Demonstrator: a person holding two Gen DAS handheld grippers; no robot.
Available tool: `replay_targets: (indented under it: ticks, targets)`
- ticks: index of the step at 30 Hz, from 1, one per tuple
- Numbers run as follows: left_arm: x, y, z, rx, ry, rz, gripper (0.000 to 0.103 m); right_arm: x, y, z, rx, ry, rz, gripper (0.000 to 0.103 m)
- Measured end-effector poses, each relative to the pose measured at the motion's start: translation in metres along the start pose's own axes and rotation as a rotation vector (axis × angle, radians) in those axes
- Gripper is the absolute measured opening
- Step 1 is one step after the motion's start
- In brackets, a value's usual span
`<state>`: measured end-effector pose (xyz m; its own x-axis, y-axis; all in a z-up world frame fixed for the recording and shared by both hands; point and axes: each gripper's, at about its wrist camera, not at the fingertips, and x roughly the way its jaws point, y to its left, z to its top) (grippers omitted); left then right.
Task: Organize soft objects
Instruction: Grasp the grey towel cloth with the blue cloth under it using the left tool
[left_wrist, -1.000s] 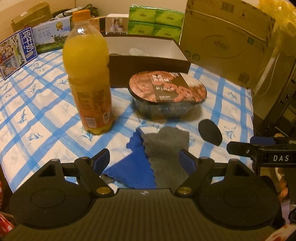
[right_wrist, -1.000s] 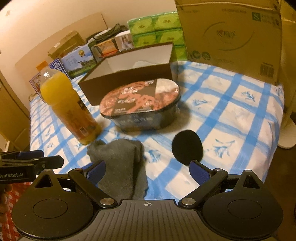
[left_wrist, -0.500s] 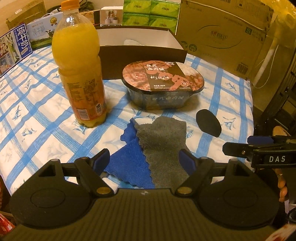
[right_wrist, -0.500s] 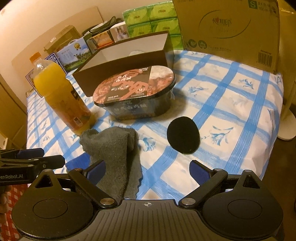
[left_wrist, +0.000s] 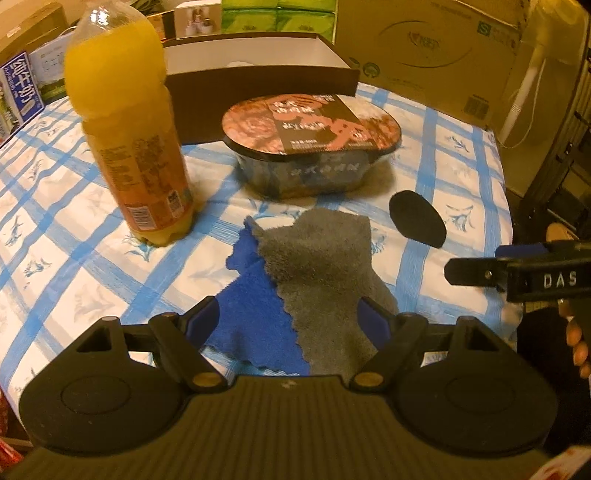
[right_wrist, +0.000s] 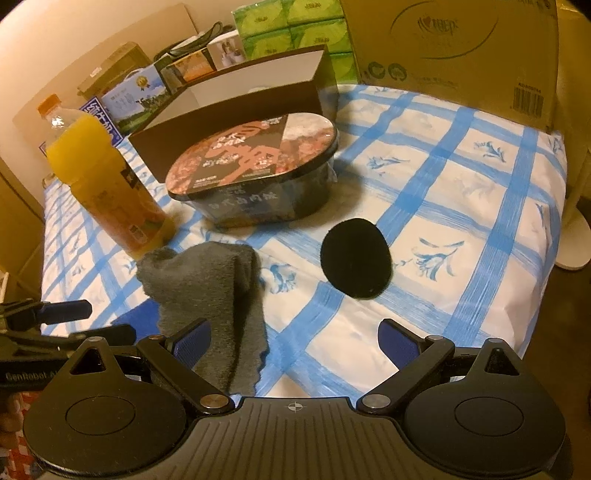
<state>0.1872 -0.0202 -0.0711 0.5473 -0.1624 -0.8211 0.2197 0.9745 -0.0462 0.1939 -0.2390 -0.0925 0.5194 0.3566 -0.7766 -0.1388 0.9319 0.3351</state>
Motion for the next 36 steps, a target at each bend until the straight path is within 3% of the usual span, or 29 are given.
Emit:
replay_targets:
  ticks: [18,29,33,36]
  targets:
    - [0.059,0.005,0.007,0.07,-0.032,-0.032,0.081,0.027,-0.021,0.001,0.047,0.017,-0.012,0.096]
    - [0.103,0.012,0.009,0.083,0.001,-0.081,0.082,0.035,-0.033,0.008,0.058,-0.01,-0.033,0.096]
    - [0.106,0.01,0.008,0.108,-0.024,-0.086,0.083,0.038,-0.037,0.01,0.061,-0.017,-0.039,0.096]
    - [0.106,0.007,0.007,0.125,-0.04,-0.093,0.078,0.041,-0.038,0.012,0.052,-0.02,-0.043,0.096]
